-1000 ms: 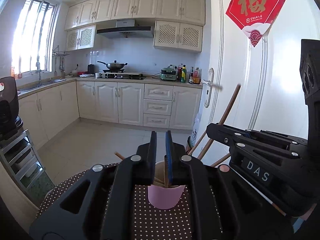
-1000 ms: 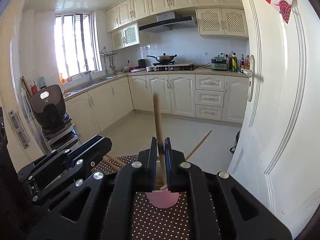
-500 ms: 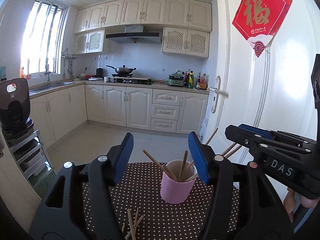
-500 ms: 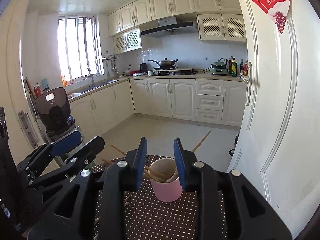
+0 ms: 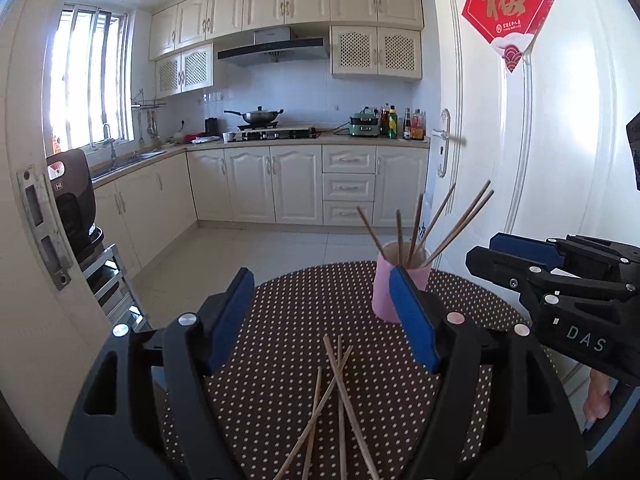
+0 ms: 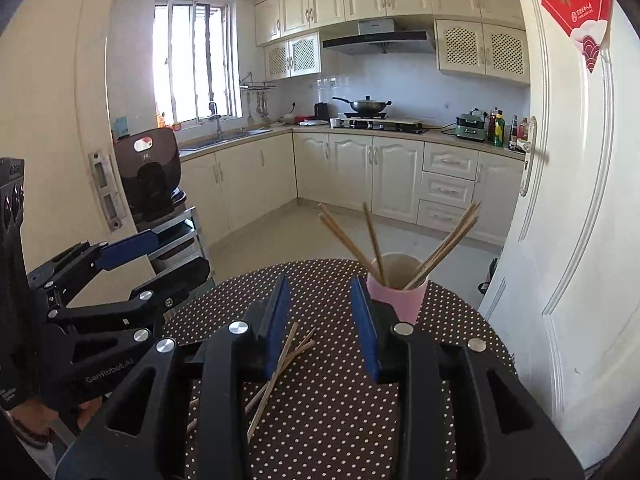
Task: Organize utensils
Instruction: 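Move both open tools back down to the remaining chopsticks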
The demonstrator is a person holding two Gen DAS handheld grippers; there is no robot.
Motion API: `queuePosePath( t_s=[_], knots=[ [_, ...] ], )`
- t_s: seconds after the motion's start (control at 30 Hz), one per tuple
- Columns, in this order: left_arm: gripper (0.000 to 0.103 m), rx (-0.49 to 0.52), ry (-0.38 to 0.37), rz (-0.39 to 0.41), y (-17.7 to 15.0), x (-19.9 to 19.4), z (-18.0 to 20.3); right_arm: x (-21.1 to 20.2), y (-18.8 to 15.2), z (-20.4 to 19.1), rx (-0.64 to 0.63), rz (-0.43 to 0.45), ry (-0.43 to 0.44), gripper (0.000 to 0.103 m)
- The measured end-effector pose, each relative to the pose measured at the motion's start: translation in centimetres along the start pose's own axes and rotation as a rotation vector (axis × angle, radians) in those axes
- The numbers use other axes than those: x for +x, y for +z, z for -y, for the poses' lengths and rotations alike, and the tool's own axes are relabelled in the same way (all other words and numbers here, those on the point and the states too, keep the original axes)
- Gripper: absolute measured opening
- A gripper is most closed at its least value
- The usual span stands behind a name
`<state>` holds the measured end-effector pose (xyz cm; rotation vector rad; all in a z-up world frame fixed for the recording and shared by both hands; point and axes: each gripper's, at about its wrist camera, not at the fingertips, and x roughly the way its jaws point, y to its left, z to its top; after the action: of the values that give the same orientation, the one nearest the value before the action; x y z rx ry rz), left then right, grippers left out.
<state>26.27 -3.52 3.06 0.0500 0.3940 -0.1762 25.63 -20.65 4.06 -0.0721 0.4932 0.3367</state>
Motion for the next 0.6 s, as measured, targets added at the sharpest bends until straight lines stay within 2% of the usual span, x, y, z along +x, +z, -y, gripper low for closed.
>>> queuePosePath(
  t_s=[0.17, 0.33, 0.6],
  knots=[
    [0.07, 0.031, 0.031, -0.091, -2.3, 0.5, -2.3, 2.7, -2.2, -1.8, 0.013, -0.095, 0.035, 0.03],
    [0.07, 0.041, 0.059, -0.203, -4.8, 2.6, -4.4, 6.3, -4.8, -3.6, 0.033, -0.21, 0.059, 0.03],
    [0.07, 0.012, 0.042, -0.352, -7.8, 6.8, -6.4, 12.7, -7.5, -3.4, 0.122, -0.389, 0.08, 0.03]
  ],
)
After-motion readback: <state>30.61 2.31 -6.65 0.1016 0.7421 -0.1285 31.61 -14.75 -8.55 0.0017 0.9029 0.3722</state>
